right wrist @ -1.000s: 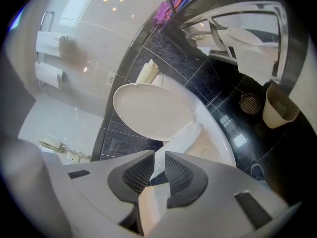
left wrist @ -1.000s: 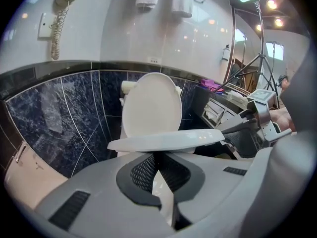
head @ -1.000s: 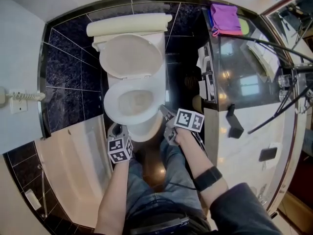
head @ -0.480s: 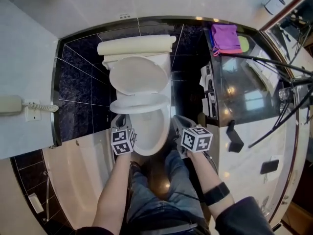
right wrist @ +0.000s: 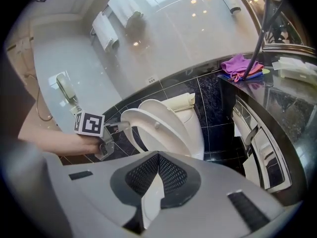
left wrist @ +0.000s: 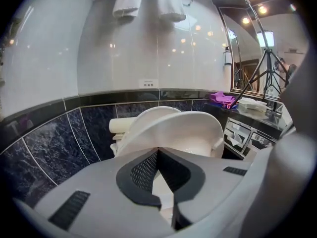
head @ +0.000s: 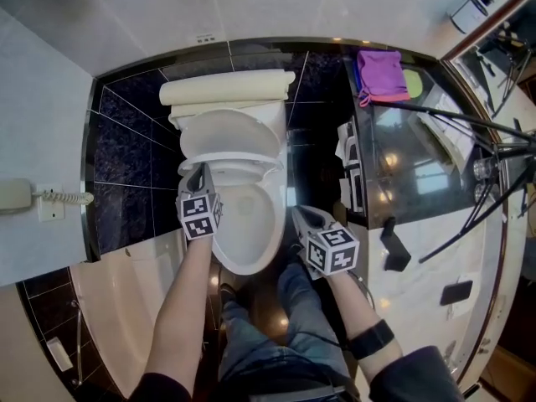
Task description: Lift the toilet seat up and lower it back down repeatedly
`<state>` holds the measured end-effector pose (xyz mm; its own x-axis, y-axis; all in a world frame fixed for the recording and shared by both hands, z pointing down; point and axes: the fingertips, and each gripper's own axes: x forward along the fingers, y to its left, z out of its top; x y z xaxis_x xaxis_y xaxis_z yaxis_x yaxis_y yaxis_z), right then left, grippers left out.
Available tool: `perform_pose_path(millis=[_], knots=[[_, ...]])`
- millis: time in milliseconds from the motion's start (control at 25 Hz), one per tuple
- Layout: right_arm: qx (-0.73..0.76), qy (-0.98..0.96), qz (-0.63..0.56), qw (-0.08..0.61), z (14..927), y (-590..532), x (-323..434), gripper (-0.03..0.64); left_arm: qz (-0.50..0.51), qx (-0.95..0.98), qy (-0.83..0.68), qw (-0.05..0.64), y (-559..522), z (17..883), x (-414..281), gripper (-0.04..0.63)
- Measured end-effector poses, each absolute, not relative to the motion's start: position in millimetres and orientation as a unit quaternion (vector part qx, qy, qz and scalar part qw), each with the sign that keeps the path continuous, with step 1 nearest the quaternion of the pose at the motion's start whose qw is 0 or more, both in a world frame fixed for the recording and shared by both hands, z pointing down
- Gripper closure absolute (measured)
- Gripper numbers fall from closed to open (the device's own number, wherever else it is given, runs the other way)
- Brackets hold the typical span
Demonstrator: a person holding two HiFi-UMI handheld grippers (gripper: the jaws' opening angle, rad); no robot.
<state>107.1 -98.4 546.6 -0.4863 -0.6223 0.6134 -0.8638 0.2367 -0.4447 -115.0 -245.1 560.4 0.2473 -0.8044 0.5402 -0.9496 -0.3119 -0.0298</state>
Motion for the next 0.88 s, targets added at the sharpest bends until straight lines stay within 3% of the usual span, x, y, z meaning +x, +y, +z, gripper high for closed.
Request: perform_pose_path(millis=[400,880], knots=[[0.489,-0.778,0.357,0.169,542.2,-122.5,126.6,0.6,0.252,0.774,-0.565,0.138,-293.9,565.1,-109.9,0.595],[0.492,-0.786,0.327,0.182,528.2,-120.9,119.3,0.6,0.267,0.788,-0.537,0.138,-247.4,541.5,-105.5,0.595]])
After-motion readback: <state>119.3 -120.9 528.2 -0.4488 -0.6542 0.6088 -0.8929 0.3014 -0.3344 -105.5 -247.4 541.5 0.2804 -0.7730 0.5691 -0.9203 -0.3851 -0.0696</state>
